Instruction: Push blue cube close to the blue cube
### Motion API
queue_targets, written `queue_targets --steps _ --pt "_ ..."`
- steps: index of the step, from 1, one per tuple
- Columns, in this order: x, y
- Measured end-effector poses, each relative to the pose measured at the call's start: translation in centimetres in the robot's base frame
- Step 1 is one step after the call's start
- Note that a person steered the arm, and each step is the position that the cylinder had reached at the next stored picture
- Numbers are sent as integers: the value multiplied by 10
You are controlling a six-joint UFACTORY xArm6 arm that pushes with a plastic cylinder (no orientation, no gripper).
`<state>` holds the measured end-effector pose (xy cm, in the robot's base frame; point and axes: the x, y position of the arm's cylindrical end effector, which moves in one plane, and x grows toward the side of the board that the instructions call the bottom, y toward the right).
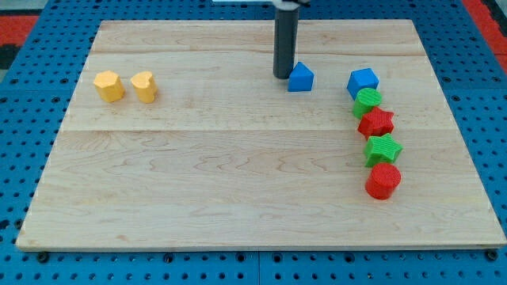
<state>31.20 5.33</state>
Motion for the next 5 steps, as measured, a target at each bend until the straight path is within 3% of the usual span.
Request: queue_targets --steps 1,2,3,4,5 --pt "-31 16" --pt "-26 -33" --pt "49 -61" --pt "88 -26" --pt "61 1"
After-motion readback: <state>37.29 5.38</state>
